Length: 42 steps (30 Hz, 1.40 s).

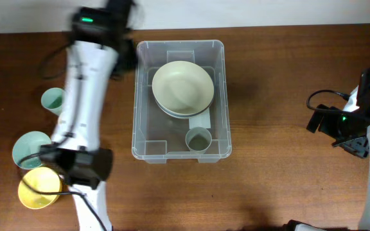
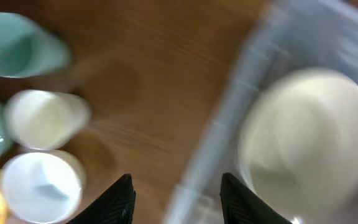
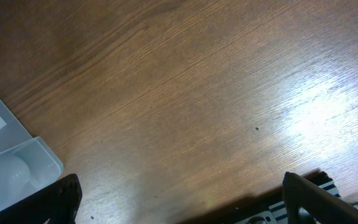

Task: Pack container
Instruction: 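Carry the grey cup with the left gripper into the bin and release, then move the left gripper back to the cups and grasp the cream cup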

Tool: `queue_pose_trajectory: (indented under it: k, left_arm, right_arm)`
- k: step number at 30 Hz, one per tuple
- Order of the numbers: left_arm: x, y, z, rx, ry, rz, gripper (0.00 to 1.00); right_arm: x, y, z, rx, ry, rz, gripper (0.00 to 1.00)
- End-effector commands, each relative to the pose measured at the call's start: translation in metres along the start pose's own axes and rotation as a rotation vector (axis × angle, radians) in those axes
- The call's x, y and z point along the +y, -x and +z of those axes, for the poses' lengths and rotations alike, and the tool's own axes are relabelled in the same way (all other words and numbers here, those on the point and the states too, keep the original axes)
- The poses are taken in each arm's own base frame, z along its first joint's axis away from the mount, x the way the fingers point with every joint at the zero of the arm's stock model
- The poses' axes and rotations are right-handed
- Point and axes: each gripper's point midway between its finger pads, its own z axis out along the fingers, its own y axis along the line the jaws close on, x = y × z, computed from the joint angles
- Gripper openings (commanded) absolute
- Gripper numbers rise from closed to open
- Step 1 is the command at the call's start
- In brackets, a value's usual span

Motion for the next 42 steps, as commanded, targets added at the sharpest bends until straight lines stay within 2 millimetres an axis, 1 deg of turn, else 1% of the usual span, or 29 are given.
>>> queue_pose_trajectory:
  k: [1, 3, 6, 9, 11, 14, 16, 17, 19, 20, 22, 24, 25, 26, 27, 29, 34, 35, 36, 42]
  left_arm:
    - [0.023, 0.008, -0.01, 0.026, -0.076, -0.005, 0.46]
    - [0.035, 0.01, -0.011, 0.032, -0.082, -0.031, 0.45]
    - [0.05, 0.011, -0.019, 0.017, -0.064, -0.035, 0.45]
    - [0.061, 0.002, -0.03, 0.013, -0.051, -0.028, 0.45]
    - [0.071, -0.012, -0.038, 0.026, -0.042, -0.019, 0.46]
    - [0.094, -0.043, -0.049, 0.059, -0.015, -0.031, 0.46]
    - [0.118, -0.064, -0.052, 0.072, 0.044, -0.049, 0.46]
    - [0.134, -0.075, -0.053, 0.073, 0.089, -0.075, 0.46]
    - [0.166, -0.095, -0.053, 0.071, 0.178, -0.177, 0.47]
    - [0.173, -0.099, -0.051, 0.068, 0.184, -0.201, 0.53]
    - [0.182, -0.103, -0.042, 0.05, 0.178, -0.24, 0.63]
    - [0.182, -0.101, -0.03, 0.042, 0.156, -0.252, 0.7]
    - [0.179, -0.099, -0.024, 0.042, 0.141, -0.244, 0.7]
    - [0.171, -0.094, -0.012, 0.048, 0.112, -0.208, 0.7]
    - [0.168, -0.091, -0.005, 0.055, 0.104, -0.189, 0.71]
    - [0.165, -0.083, 0.01, 0.068, 0.105, -0.15, 0.73]
    - [0.157, -0.062, 0.05, 0.091, 0.108, -0.088, 0.73]
    - [0.156, -0.058, 0.059, 0.095, 0.11, -0.086, 0.73]
    - [0.154, -0.053, 0.074, 0.104, 0.112, -0.083, 0.73]
    - [0.149, -0.044, 0.124, 0.149, 0.123, -0.051, 0.72]
  right_arm:
    - [0.001, 0.002, -0.007, -0.023, 0.01, -0.008, 0.99]
    - [0.001, 0.002, -0.007, -0.023, 0.01, -0.008, 0.99]
    - [0.001, 0.002, -0.007, -0.023, 0.01, -0.008, 0.99]
    - [0.001, 0.001, -0.007, -0.02, 0.009, -0.007, 0.99]
    - [0.001, 0.001, -0.007, -0.018, 0.009, -0.01, 0.99]
    - [0.001, 0.001, -0.007, -0.019, 0.009, -0.01, 0.99]
    - [0.001, 0.001, -0.007, -0.019, 0.009, -0.01, 0.99]
    - [0.001, 0.001, -0.007, -0.02, 0.009, -0.01, 0.99]
    - [0.001, 0.001, -0.007, -0.02, 0.009, -0.01, 0.99]
    - [0.001, 0.001, -0.007, -0.02, 0.009, -0.01, 0.99]
    - [0.001, 0.001, -0.007, -0.02, 0.01, -0.01, 0.99]
    - [0.001, 0.001, -0.007, -0.02, 0.01, -0.01, 0.99]
    - [0.001, 0.001, -0.007, -0.02, 0.01, -0.01, 0.99]
    - [0.001, 0.001, -0.007, -0.02, 0.01, -0.01, 0.99]
    - [0.001, 0.001, -0.007, -0.02, 0.01, -0.01, 0.99]
    - [0.001, 0.001, -0.007, -0.019, 0.01, -0.01, 0.99]
    - [0.001, 0.001, -0.007, -0.02, 0.009, -0.01, 0.99]
    - [0.001, 0.001, -0.007, -0.019, 0.01, -0.01, 0.99]
    - [0.001, 0.001, -0.007, -0.02, 0.009, -0.01, 0.99]
    - [0.001, 0.001, -0.007, -0.02, 0.009, -0.01, 0.99]
